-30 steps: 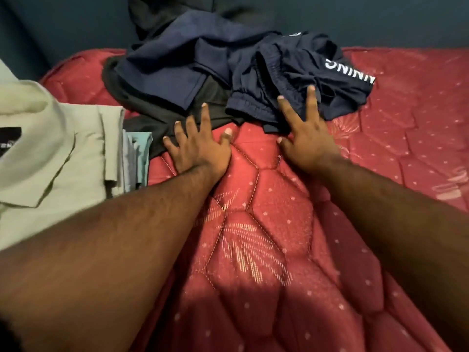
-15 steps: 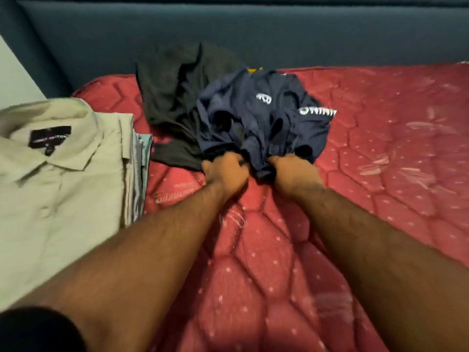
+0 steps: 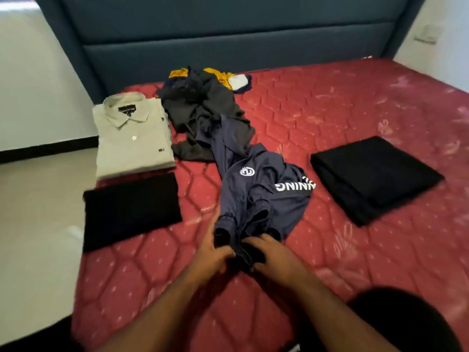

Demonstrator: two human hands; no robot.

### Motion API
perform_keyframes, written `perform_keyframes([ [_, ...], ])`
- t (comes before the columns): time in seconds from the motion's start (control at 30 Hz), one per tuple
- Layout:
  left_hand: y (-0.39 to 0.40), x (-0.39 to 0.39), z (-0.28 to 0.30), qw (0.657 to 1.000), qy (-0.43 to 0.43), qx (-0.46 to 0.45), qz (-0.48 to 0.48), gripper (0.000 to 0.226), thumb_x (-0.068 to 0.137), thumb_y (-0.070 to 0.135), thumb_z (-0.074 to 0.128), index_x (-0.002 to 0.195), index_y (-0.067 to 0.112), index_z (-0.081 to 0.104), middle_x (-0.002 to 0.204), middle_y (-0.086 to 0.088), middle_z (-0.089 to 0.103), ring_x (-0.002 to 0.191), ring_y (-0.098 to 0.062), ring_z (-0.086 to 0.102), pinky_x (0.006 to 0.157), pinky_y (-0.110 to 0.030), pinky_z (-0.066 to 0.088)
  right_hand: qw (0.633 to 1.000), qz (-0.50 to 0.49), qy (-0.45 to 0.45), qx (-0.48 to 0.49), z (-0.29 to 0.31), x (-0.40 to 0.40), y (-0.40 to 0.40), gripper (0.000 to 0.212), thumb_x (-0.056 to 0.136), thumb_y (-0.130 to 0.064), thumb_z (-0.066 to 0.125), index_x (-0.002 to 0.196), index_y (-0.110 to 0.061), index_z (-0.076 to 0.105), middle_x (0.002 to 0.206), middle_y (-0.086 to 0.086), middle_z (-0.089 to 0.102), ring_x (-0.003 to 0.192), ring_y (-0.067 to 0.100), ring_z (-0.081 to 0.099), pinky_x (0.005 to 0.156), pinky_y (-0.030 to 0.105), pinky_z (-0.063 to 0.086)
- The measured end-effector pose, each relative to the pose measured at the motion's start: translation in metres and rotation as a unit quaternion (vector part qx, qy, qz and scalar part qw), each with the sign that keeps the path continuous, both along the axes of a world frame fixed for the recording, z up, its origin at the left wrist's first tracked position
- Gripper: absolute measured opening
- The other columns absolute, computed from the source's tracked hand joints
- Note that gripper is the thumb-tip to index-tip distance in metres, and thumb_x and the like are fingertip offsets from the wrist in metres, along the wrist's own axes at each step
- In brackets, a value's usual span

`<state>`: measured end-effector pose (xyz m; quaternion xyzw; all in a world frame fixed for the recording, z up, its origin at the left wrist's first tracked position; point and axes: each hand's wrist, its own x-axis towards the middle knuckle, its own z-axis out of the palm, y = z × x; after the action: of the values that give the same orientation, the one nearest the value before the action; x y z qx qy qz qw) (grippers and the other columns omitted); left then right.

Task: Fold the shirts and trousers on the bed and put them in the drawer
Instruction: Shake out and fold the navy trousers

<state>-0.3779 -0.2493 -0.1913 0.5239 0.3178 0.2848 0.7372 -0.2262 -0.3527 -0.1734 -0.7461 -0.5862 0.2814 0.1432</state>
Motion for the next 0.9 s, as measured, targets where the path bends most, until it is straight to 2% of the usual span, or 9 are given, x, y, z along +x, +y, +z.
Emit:
perform_keyframes([
  [0.17, -0.032, -0.047, 0.013, 0.981, 0.018, -0.067, 0.181, 0.058, 0.077, -0.021, 0.060, 0.126, 0.008, 0.055, 0.112, -0.018, 0.067, 0.099, -0.038, 0.065, 0.081, -0.046, 0.057, 0.998, 0.000, 0.002, 0.066, 0.021, -0.046, -0.039, 0.050, 0.069, -0.021, 0.054, 0.118, -0.030, 0.055, 0.121, -0.002, 0.062, 0.113, 0.021, 0.057, 0.095, 0.037, 0.047],
  [0.3, -0.042, -0.092, 0.027, 0.955, 0.076, -0.006, 0.286, 0.056, 0.075, -0.021, 0.060, 0.123, 0.008, 0.055, 0.111, -0.016, 0.064, 0.098, -0.029, 0.062, 0.077, -0.036, 0.056, 0.949, -0.241, 0.026, 0.201, 0.050, -0.038, -0.067, 0.010, 0.081, -0.020, 0.064, 0.087, -0.019, 0.056, 0.084, 0.003, 0.066, 0.081, 0.025, 0.062, 0.073, 0.035, 0.048],
  [0.4, -0.050, -0.116, 0.024, 0.940, 0.154, 0.075, 0.296, 0.067, 0.075, -0.015, 0.061, 0.132, 0.018, 0.050, 0.115, -0.007, 0.063, 0.105, -0.027, 0.063, 0.091, -0.043, 0.053, 0.915, -0.334, 0.041, 0.223, 0.057, -0.030, -0.077, 0.017, 0.079, -0.014, 0.070, 0.079, -0.015, 0.053, 0.079, 0.004, 0.061, 0.081, 0.029, 0.060, 0.070, 0.033, 0.043],
  [0.5, -0.060, -0.122, 0.018, 0.942, 0.135, 0.099, 0.290, 0.084, 0.078, -0.013, 0.062, 0.144, 0.031, 0.035, 0.121, -0.007, 0.062, 0.107, -0.022, 0.064, 0.094, -0.043, 0.052, 0.943, -0.254, 0.067, 0.204, 0.048, -0.047, -0.072, 0.042, 0.076, -0.010, 0.075, 0.115, -0.014, 0.057, 0.111, 0.011, 0.056, 0.106, 0.028, 0.055, 0.094, 0.030, 0.042],
  [0.57, -0.069, -0.117, 0.027, 0.947, 0.092, 0.065, 0.300, 0.085, 0.081, -0.016, 0.061, 0.149, 0.025, 0.029, 0.116, -0.014, 0.063, 0.097, -0.022, 0.065, 0.088, -0.038, 0.053, 0.968, -0.159, 0.046, 0.186, 0.041, -0.060, -0.068, 0.076, 0.077, -0.005, 0.072, 0.144, -0.021, 0.040, 0.140, 0.013, 0.037, 0.124, 0.028, 0.047, 0.103, 0.026, 0.034],
  [0.63, -0.071, -0.111, 0.027, 0.949, 0.044, -0.004, 0.314, 0.082, 0.083, -0.015, 0.062, 0.149, 0.018, 0.027, 0.109, -0.015, 0.063, 0.086, -0.019, 0.064, 0.082, -0.036, 0.053, 0.985, -0.084, 0.006, 0.148, 0.035, -0.067, -0.062, 0.090, 0.080, -0.003, 0.066, 0.150, -0.039, 0.022, 0.159, 0.004, 0.007, 0.123, 0.030, 0.050, 0.099, 0.032, 0.042],
  [0.7, -0.070, -0.108, 0.024, 0.945, -0.010, -0.094, 0.312, 0.068, 0.084, -0.010, 0.065, 0.143, 0.011, 0.038, 0.111, -0.014, 0.065, 0.086, -0.021, 0.065, 0.081, -0.038, 0.055, 0.990, -0.043, -0.031, 0.133, 0.034, -0.067, -0.053, 0.098, 0.080, 0.001, 0.057, 0.148, -0.052, 0.010, 0.161, -0.008, -0.010, 0.101, 0.035, 0.062, 0.079, 0.036, 0.051],
  [0.83, -0.065, -0.103, 0.017, 0.955, -0.009, -0.166, 0.244, 0.026, 0.090, 0.006, 0.064, 0.114, 0.012, 0.060, 0.113, -0.013, 0.069, 0.087, -0.026, 0.069, 0.073, -0.039, 0.059, 0.985, 0.044, -0.105, 0.128, 0.036, -0.056, -0.031, 0.102, 0.076, 0.009, 0.042, 0.148, -0.053, 0.005, 0.159, -0.010, 0.011, 0.096, 0.041, 0.061, 0.070, 0.045, 0.051],
  [0.9, -0.063, -0.099, 0.017, 0.965, 0.020, -0.141, 0.220, 0.029, 0.089, 0.004, 0.065, 0.110, 0.023, 0.058, 0.117, -0.010, 0.068, 0.099, -0.031, 0.067, 0.085, -0.051, 0.056, 0.984, 0.033, -0.115, 0.128, 0.042, -0.046, -0.026, 0.088, 0.079, 0.006, 0.046, 0.150, -0.042, 0.023, 0.138, 0.000, 0.036, 0.098, 0.037, 0.060, 0.073, 0.045, 0.049],
])
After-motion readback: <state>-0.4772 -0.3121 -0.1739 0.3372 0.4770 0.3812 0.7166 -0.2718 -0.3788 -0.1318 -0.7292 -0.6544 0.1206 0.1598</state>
